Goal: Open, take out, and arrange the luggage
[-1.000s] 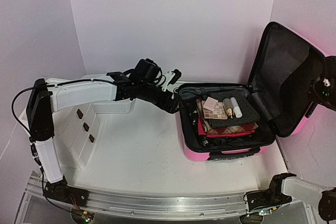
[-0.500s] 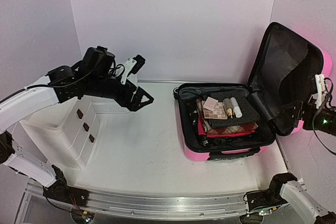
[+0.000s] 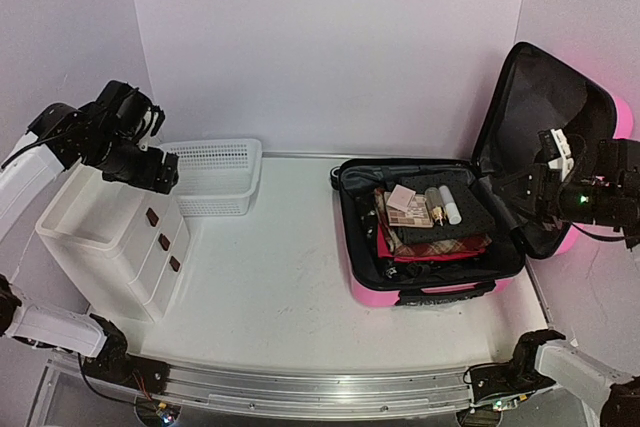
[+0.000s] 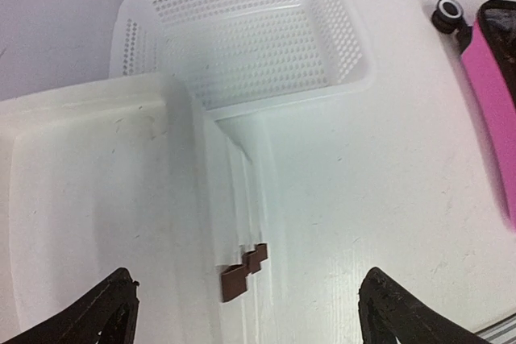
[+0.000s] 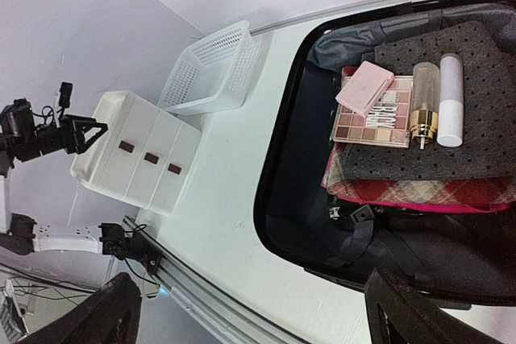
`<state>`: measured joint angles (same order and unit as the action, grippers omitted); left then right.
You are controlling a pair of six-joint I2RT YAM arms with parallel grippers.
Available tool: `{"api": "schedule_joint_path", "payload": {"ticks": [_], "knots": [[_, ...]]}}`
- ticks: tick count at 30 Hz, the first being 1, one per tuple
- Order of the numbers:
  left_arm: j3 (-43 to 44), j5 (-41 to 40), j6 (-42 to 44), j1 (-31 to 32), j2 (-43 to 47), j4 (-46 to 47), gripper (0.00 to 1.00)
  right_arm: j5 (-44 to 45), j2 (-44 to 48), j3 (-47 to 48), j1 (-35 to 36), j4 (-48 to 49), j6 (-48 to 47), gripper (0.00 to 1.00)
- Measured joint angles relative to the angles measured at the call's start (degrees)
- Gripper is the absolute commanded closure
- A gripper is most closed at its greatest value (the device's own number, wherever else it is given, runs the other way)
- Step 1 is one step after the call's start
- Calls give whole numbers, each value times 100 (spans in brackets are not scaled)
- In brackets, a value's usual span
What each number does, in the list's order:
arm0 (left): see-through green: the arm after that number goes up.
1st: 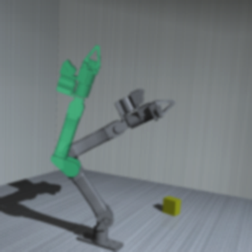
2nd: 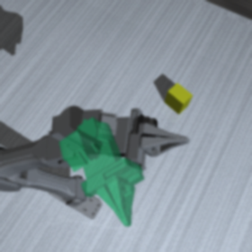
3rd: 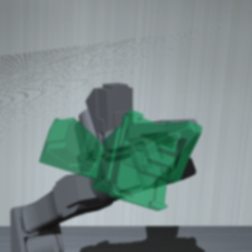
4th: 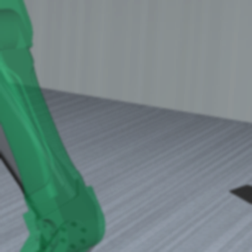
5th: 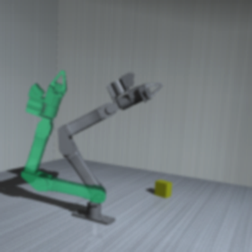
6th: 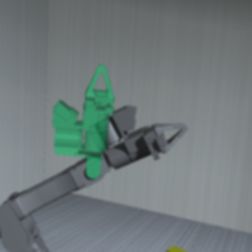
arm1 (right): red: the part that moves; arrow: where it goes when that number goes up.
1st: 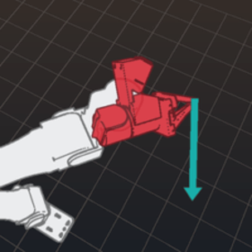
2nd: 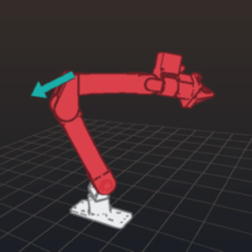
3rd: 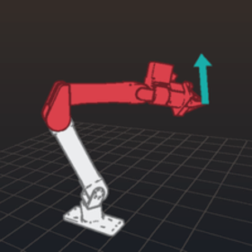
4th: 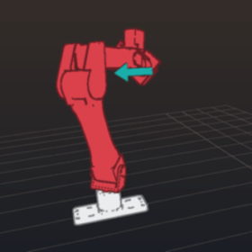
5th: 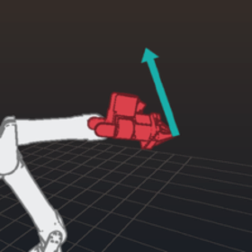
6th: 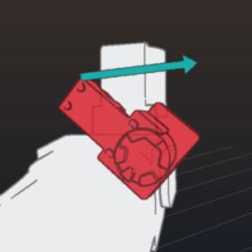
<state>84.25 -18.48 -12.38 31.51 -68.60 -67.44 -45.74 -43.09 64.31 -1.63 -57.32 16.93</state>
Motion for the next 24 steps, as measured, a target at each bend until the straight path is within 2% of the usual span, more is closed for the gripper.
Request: {"api": "schedule_joint_path", "payload": {"ticks": [4,7,10,14,16,20,24], "knots": [[-39,13,-31,-474,-125,-315,23,-114,-243,0,7,50,203,2],[-52,17,-2,-658,-304,-361,29,-83,-350,4,98,-70,232,2],[-162,33,37,-750,-476,-358,37,186,-522,17,560,-256,223,2],[-337,20,76,-848,-575,-315,49,1224,-1086,146,2076,-424,236,2],[-350,24,94,-883,-553,-299,54,1707,-1443,269,3097,-424,240,2],[-461,26,201,-916,-455,-192,68,2870,-2804,914,4959,-192,131,2],[-492,225,323,-938,-380,-125,79,3386,-4242,1526,6046,531,-221,2]]}}
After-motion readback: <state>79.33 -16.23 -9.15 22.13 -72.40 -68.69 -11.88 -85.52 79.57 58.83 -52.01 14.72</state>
